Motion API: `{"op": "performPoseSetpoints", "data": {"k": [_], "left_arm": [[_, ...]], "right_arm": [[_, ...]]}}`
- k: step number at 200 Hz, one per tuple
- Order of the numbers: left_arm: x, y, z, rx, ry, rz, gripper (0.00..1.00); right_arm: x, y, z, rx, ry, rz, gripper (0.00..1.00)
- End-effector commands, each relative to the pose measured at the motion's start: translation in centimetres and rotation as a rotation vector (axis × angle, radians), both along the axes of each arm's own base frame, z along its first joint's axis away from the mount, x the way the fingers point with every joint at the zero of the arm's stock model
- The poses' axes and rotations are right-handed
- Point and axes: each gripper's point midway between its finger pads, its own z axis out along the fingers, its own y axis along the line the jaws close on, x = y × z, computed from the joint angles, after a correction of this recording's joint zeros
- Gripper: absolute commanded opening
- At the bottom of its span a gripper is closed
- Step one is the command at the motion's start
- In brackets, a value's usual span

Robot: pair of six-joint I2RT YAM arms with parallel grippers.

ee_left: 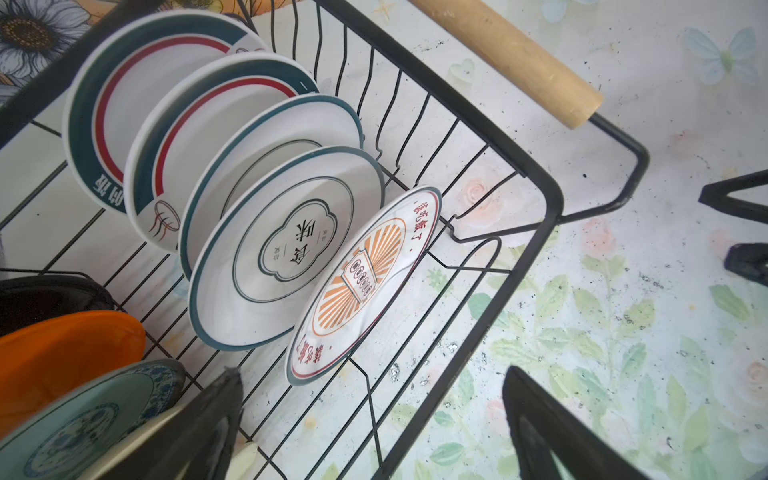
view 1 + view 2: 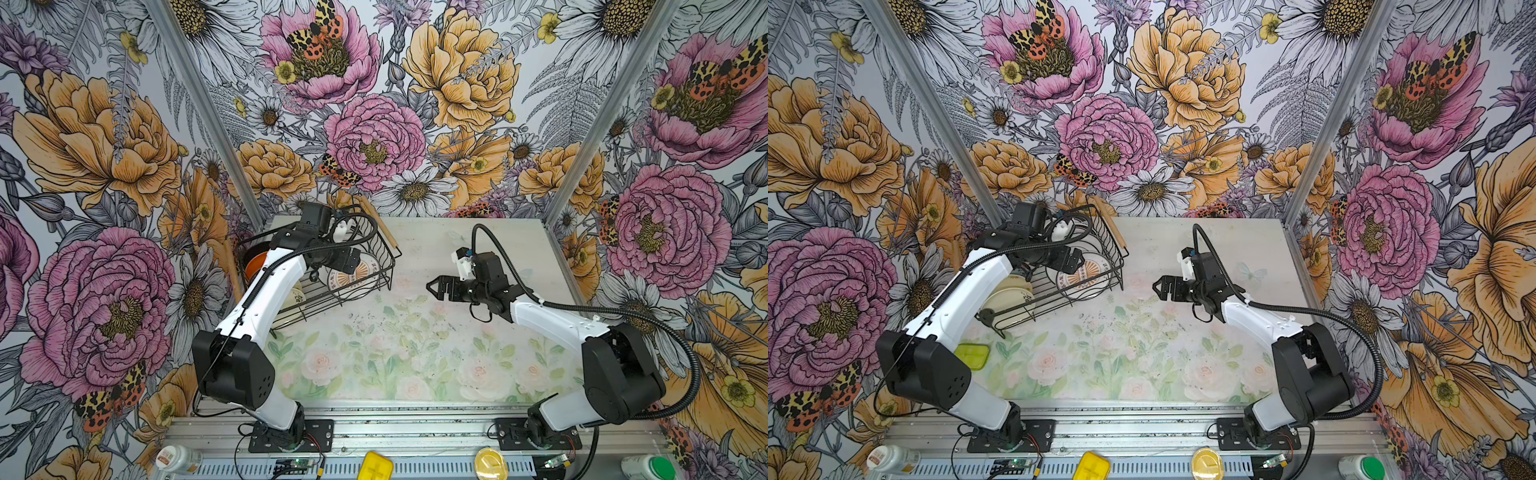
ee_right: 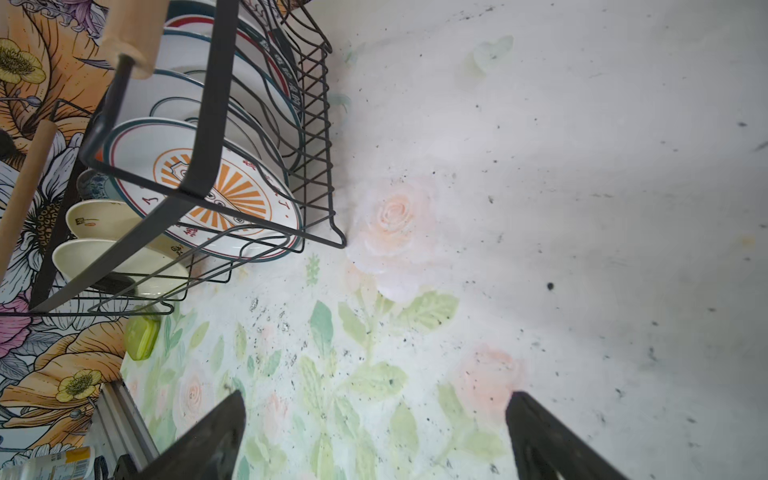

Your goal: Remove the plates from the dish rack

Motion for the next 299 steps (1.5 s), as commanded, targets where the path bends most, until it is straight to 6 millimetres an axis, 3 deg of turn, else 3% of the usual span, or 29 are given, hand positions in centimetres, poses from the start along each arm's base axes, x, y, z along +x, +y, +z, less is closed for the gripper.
{"op": "performPoseSetpoints", "data": {"k": [1, 74, 118, 121, 126, 178, 237, 299], "left_arm": [[1.3, -0.6, 1.5, 0.027, -0.055, -0.062, 0.94], [2.5, -1.2, -3.1, 0.156, 0.064, -0.169, 0.74], [3.6, -0.5, -3.4, 0.171, 0.062, -0.172, 0.73], [4.0, -0.5, -4.7, 0.175, 0.091, -0.175, 0.72], [4.1, -0.5, -4.9, 0.178, 0.096, -0.176, 0.72], [4.1, -0.4, -5.8, 0.174, 0.119, -0.201, 0.68], [4.2, -0.2, -6.3, 0.153, 0.152, -0.214, 0.43], [3.9, 0.2, -7.2, 0.172, 0.18, -0.204, 0.26]], "right_arm": [[-0.5, -0.2, 0.4, 0.027, -0.014, 0.038, 0.99], [-0.6, -1.5, -0.9, 0.028, 0.015, 0.036, 0.99], [-0.5, -1.9, -1.2, 0.035, 0.026, 0.032, 0.99], [-0.5, -1.9, -1.2, 0.034, 0.025, 0.032, 0.99], [-0.4, -1.9, -1.2, 0.034, 0.023, 0.03, 0.99], [-0.2, -2.3, -1.4, 0.031, 0.027, 0.024, 0.99], [-0.1, -2.5, -2.1, 0.027, 0.043, 0.023, 0.99], [0.1, -2.8, -1.9, 0.031, 0.04, 0.013, 0.99]]}}
